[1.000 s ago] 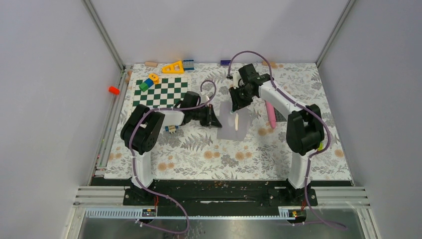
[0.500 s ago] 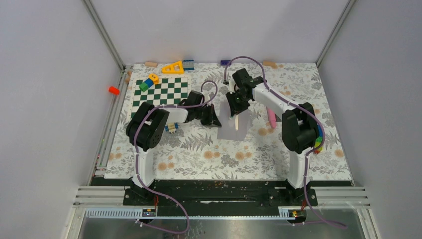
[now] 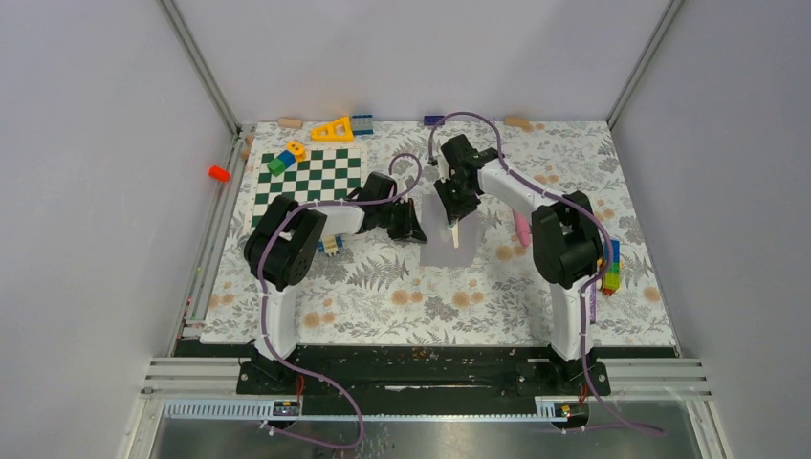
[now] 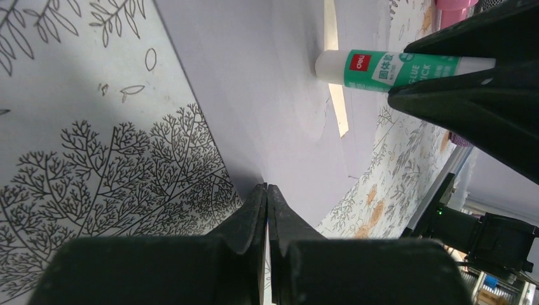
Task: Place the letter into the envelope and seal it
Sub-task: Paint the envelope at the center of the board.
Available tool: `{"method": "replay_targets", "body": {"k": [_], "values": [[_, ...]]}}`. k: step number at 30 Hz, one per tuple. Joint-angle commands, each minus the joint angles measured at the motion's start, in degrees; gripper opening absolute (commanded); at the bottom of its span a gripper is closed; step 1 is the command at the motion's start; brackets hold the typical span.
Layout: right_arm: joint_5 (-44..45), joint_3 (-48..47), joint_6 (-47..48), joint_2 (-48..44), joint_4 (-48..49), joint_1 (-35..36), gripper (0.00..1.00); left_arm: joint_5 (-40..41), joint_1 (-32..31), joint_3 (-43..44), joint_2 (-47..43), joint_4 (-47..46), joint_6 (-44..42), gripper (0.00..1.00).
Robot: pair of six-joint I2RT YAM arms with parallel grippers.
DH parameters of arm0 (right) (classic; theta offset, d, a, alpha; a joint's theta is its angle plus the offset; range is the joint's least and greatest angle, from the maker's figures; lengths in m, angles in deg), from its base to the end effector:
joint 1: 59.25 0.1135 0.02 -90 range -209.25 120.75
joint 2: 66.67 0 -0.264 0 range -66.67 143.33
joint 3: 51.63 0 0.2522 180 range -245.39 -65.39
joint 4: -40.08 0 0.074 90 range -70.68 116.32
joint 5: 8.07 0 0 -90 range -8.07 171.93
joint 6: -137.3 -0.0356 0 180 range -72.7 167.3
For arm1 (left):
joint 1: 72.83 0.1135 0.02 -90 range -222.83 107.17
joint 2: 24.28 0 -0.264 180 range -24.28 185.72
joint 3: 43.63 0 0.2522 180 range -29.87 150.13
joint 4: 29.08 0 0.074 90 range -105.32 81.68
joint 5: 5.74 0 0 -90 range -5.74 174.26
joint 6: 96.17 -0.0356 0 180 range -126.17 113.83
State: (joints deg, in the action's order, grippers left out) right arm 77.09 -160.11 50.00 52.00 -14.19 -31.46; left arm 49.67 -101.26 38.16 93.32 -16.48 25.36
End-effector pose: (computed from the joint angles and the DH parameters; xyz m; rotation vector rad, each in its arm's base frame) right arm 0.3897 0.2088 0.2017 -0.7388 2.6118 0.2456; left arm 0.3557 -0.2155 0.1226 0.2331 2.5648 -1.1752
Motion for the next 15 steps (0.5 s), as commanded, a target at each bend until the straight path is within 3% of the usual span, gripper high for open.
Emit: {"method": "replay_targets", "body": {"k": [1,15], "values": [[4.0,-3.5,1.0,1.9,-0.5,0.6,0.00,3.0,-0.2,1.8,1.4,2.1,-1.6,0.00],[3.5,-4.3,-0.4,-0.4,3.2,0.6,0.00,4.4,-1.3,3.2,1.7,4.8,-3.9,0.00]]}}
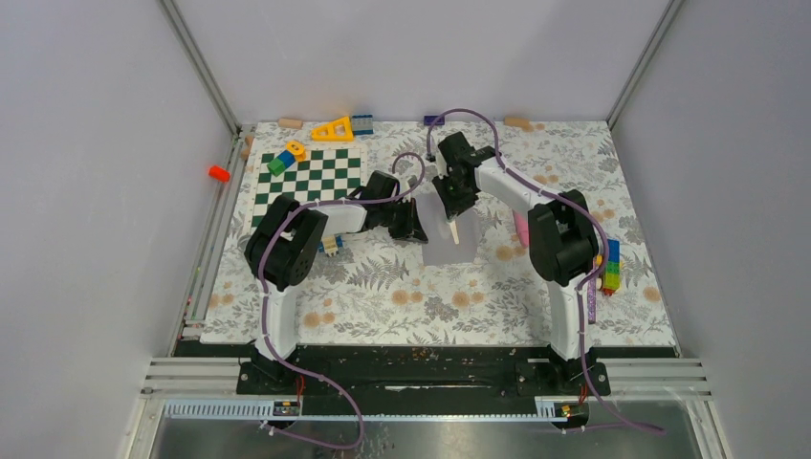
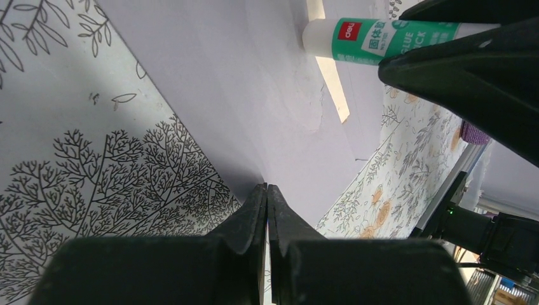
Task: Place the letter into the envelope and seal it
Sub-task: Paint the envelope at the center of the board.
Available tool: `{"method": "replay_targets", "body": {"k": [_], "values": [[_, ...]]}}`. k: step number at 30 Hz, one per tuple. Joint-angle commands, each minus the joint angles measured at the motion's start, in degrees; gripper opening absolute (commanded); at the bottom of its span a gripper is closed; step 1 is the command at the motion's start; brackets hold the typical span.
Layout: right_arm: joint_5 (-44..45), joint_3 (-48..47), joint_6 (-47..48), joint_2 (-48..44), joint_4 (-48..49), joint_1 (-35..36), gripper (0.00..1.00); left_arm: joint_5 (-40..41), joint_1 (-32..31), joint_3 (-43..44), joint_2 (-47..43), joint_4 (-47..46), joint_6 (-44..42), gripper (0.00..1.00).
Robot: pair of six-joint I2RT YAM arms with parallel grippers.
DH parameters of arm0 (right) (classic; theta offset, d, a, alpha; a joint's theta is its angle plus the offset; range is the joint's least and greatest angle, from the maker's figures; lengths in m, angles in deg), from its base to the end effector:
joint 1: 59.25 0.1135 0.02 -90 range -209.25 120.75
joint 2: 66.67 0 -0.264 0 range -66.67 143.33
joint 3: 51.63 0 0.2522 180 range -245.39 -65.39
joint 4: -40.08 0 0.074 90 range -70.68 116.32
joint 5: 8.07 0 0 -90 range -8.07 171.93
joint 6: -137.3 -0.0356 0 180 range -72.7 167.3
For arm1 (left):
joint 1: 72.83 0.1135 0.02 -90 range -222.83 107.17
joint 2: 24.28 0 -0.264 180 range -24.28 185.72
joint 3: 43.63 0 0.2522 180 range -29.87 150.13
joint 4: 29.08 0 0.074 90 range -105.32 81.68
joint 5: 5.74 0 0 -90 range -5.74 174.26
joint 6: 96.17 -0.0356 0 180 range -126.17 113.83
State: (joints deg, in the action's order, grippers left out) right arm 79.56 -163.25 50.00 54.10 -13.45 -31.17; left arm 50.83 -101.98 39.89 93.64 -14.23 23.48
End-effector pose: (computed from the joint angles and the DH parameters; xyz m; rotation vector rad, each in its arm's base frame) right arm 0.4002 0.2152 0.2029 -0.7238 2.5789 0.1971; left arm 0.3567 -0.2214 0.1257 0.2752 2.5690 -1.1399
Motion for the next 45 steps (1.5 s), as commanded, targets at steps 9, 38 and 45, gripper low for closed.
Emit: {"method": "replay_targets", "body": {"k": [9,38,45], "values": [[-1.0,-1.9,-1.9,-2.2,3.6,0.3,0.00,3.7,-0.6,1.8,1.2,3.1,-2.7,0.00],[-4.8,1.6,-3.9,-0.3,2.8,0.1,0.00,-6.5,2.7,5.9,-0.5,-0.8,1.6,0.33],[-5.3,2.6,-4.1,-0.6,2.9,0.1,0.00,-6.6,3.2,13.3,5.7,3.3,2.4,0.18]]}}
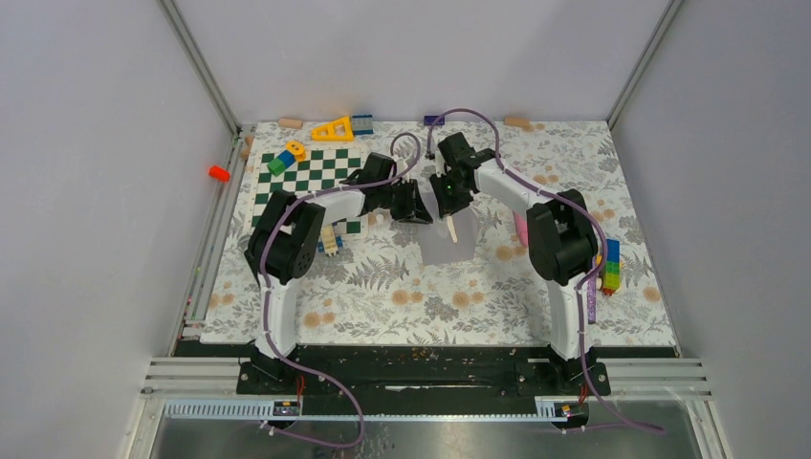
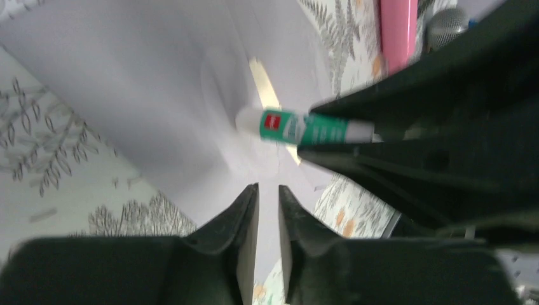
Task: Place the letter into the envelope and seal it
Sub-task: Paint the envelope at the center of the board.
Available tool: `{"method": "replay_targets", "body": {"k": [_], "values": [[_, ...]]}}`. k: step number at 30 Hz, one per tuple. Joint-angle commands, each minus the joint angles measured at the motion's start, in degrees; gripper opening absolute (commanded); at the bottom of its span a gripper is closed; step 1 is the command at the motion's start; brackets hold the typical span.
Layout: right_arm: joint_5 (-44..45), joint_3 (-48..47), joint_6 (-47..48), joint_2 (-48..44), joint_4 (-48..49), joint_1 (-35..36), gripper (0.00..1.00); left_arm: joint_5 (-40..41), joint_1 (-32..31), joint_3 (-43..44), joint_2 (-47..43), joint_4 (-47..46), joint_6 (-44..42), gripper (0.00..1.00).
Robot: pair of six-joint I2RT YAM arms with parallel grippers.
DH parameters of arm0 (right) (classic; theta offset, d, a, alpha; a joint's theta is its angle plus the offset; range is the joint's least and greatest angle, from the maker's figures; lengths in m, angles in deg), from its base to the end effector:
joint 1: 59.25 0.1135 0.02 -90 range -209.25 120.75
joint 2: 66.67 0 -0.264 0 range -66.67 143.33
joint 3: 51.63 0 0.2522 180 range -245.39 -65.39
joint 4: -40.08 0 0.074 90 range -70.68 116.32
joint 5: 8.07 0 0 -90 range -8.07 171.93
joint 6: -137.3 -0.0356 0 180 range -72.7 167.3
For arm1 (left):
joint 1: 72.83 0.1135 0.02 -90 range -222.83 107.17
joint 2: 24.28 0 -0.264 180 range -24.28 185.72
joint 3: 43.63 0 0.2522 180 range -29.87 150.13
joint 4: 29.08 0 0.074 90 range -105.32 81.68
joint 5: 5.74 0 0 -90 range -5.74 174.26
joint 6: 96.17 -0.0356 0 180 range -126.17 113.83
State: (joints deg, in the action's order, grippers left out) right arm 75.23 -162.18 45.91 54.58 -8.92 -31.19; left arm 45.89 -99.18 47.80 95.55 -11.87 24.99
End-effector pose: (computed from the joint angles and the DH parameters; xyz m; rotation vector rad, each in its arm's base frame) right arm 0.4039 0.2200 0.1980 -0.6496 2.5591 0.3311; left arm 0.3885 -0.2171 0.1497 0.2486 2.5022 -1.2480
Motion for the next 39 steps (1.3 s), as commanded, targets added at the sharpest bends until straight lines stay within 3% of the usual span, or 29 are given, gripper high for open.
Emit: {"method": "replay_targets", "body": {"k": [1,4,11,24,32,39], "values": [[-0.9,1.5,0.0,-1.1,-1.6,0.1,0.00,-1.7,0.4,6.5,4.9,1.5,1.3,0.12],[-1.0,1.7,0.0,-1.5,-1.6,0.2,0.00,-1.1,0.3,8.3,7.1,2.8,1.5,0.00],[-0.4,0.4,-0.7,-1.5,-1.1,0.2,0.00,3.5,0.3,8.0,8.5,7.1,-1.1,0.00],[5.6,-3.8,-0.4,0.4,2.3,0.1,0.00,3.9,-0.6,10.1,9.3,10.0,-3.1,0.00],[0.9,-3.2,-0.6,0.0,2.3,0.2,0.00,4.1,-0.8,10.5,9.5,10.6,-3.5,0.00],[4.5,-5.9,-0.9,2.7,2.0,0.3,0.00,4.1,-0.8,10.6,9.4,10.7,-3.7,0.00]]}}
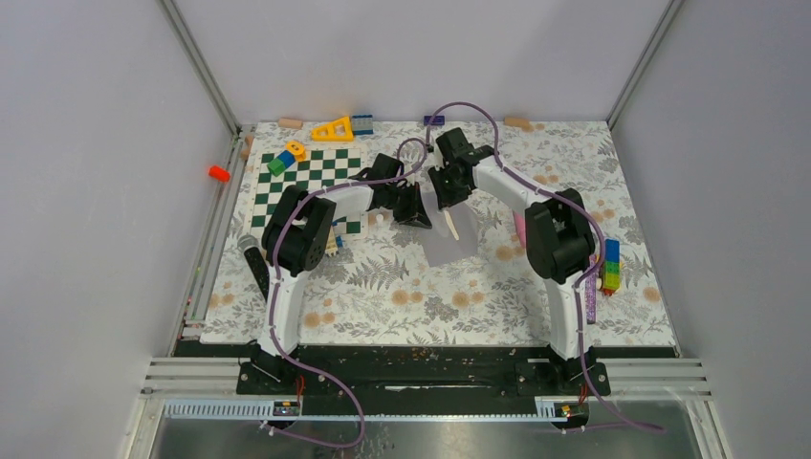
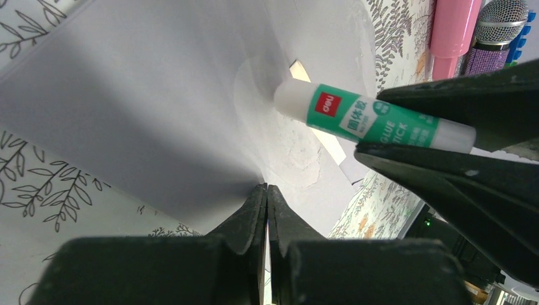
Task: Place the letter into the envelope and seal it
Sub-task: Paint the envelope at the center of the board.
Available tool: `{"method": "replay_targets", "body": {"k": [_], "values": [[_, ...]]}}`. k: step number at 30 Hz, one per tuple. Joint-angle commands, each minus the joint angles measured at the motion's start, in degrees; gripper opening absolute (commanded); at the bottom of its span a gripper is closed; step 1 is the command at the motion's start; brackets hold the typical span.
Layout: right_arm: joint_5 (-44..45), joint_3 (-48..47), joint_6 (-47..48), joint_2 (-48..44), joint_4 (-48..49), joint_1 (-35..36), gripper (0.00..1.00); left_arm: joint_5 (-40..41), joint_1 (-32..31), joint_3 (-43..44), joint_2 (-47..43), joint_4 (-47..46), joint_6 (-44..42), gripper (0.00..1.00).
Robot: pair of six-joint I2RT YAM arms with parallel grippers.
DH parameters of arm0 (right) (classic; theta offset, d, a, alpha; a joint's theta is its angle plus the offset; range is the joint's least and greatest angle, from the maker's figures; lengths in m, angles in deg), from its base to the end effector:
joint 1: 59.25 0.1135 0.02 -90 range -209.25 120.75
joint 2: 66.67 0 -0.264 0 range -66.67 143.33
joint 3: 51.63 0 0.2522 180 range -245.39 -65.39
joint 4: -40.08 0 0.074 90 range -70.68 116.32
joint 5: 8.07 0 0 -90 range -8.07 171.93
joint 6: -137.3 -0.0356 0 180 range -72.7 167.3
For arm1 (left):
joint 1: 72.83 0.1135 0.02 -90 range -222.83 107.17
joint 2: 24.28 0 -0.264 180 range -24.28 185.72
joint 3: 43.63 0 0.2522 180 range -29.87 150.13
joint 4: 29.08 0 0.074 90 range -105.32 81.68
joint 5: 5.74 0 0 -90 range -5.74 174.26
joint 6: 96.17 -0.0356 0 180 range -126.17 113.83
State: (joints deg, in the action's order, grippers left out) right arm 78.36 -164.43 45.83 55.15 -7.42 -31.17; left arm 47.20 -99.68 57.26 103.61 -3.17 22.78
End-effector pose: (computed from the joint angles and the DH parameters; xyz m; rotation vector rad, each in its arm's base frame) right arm 0.4125 0.2226 0.2069 -0.6169 2.5037 0.2755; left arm 0.4084 -0.2308 0.1257 0.2464 2.6235 -1.1867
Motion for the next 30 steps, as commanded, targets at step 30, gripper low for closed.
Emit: {"method": "replay_targets", "body": {"k": [30], "values": [[2.5,-0.4,2.9,-0.9,-0.1,0.7,0.00,2.8,-0.3,1.3,1.4,2.4,-1.9,0.00]]}}
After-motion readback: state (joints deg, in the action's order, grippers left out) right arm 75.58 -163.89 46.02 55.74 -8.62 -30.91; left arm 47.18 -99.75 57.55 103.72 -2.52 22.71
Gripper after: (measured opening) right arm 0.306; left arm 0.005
